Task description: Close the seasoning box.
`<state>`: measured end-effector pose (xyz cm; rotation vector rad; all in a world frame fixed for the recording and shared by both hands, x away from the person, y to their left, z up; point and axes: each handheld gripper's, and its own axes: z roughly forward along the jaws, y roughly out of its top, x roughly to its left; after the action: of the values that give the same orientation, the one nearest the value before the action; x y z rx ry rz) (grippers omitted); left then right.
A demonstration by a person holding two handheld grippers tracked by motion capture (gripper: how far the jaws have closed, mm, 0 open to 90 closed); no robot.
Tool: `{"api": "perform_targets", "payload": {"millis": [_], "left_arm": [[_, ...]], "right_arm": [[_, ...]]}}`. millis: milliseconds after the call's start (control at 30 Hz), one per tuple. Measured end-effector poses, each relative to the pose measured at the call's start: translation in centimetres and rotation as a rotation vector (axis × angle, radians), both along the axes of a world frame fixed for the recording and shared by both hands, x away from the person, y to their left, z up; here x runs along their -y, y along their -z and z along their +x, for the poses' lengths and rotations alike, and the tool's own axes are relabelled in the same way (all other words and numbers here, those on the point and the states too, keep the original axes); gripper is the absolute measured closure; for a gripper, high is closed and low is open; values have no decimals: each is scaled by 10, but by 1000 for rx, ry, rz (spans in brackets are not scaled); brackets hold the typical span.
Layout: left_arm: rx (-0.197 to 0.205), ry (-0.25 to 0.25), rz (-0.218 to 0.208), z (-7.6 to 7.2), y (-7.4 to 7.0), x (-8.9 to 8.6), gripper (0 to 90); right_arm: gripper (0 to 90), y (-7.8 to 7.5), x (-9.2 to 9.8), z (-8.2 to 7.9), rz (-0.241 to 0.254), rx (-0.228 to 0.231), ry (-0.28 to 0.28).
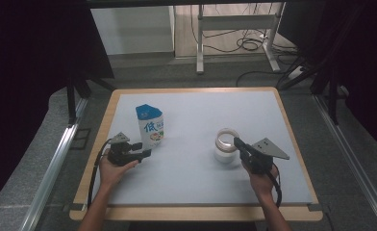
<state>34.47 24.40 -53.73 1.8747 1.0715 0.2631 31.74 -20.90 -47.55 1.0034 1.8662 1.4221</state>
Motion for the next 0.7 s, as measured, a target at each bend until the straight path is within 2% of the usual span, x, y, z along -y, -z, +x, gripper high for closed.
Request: {"api": "perform_targets", "payload": {"millis": [200, 467, 567, 700], "left_arm": [[-1, 0, 1, 0, 1, 0, 411], [-5, 1, 0, 0, 1, 0, 411], [-4, 0, -1, 0, 1, -1, 411], [-4, 2, -2, -1, 1, -1, 411]], "right_arm": [[898, -3, 4, -1, 13, 1, -16], [895, -5, 26, -3, 28, 3, 25], [890, -3, 38, -3, 26, -11, 43], [882, 5, 52, 3, 7, -59, 55]]}}
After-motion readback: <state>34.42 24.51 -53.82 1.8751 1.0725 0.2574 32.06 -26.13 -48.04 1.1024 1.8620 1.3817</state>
